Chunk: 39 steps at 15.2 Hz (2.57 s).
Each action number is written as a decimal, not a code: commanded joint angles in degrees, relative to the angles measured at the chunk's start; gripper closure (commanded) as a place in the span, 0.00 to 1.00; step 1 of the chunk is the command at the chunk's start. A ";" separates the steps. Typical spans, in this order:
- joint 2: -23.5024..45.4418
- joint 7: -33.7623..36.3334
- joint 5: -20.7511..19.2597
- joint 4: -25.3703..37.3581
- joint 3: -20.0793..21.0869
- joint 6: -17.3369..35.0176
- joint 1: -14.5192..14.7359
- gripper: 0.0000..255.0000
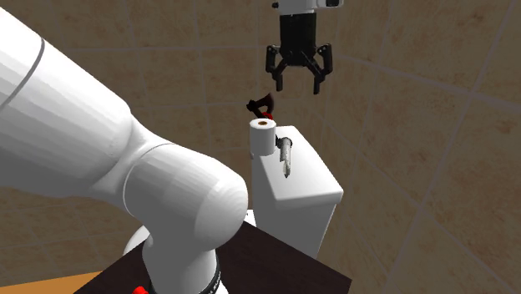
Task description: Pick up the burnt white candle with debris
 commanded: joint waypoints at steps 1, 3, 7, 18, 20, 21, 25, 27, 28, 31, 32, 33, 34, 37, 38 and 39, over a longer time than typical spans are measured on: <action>2.49 -0.83 0.25 -1.28 -0.02 4.17 0.77 0.00; 5.39 -1.74 0.47 -2.27 -0.10 8.32 1.48 0.00; 11.97 -3.65 1.01 -3.32 -0.15 16.47 2.89 0.00; 33.72 -9.54 3.35 0.13 0.77 36.13 6.48 0.00; 37.95 -10.67 3.83 1.69 1.17 39.04 6.99 0.00; 40.07 -11.23 4.05 2.58 1.41 40.39 7.22 0.00; 45.29 -12.22 4.41 4.16 1.93 44.26 7.58 0.00; 46.56 -12.21 4.40 3.96 1.93 45.73 7.57 0.00; 47.22 -12.21 4.40 3.88 1.93 46.47 7.57 0.00; 48.94 -12.19 4.39 3.72 1.93 48.34 7.57 0.00; 48.94 -12.19 4.39 3.73 1.93 48.34 7.57 0.00; 48.88 -12.12 4.38 3.68 1.94 48.33 7.61 1.00; 48.87 -12.15 4.38 3.69 1.93 48.31 7.59 1.00; 48.87 -12.17 4.39 3.68 1.93 48.31 7.58 1.00; 48.86 -12.17 4.39 3.68 1.93 48.31 7.58 1.00; 48.86 -12.17 4.39 3.68 1.93 48.31 7.58 1.00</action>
